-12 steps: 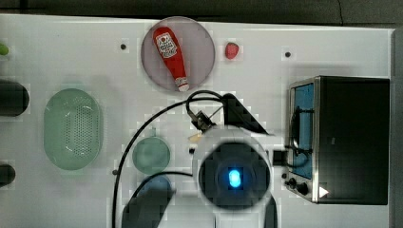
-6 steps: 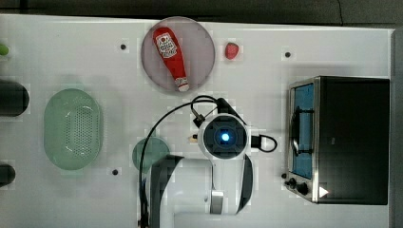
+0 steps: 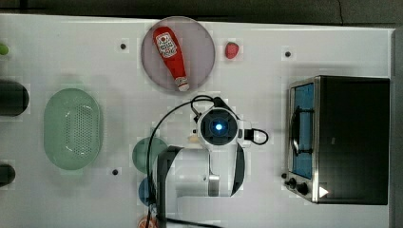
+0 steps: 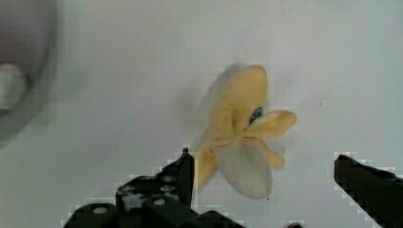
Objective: Pick banana from table and place on oven.
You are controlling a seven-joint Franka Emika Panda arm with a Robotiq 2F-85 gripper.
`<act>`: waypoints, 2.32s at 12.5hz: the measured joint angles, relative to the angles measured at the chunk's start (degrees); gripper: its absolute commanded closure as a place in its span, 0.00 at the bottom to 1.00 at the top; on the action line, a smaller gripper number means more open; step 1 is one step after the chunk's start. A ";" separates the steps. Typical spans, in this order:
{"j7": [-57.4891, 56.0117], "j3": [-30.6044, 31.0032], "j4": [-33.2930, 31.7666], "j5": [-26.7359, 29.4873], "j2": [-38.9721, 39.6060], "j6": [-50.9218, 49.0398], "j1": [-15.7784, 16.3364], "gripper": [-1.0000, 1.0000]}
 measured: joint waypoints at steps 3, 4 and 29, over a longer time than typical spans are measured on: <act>0.00 -0.39 0.11 -0.53 5.47 5.74 -0.18 0.00; -0.01 -0.34 0.11 -0.17 6.73 6.18 -0.29 0.00; 0.06 0.62 19.70 0.67 -22.11 -34.41 0.07 0.73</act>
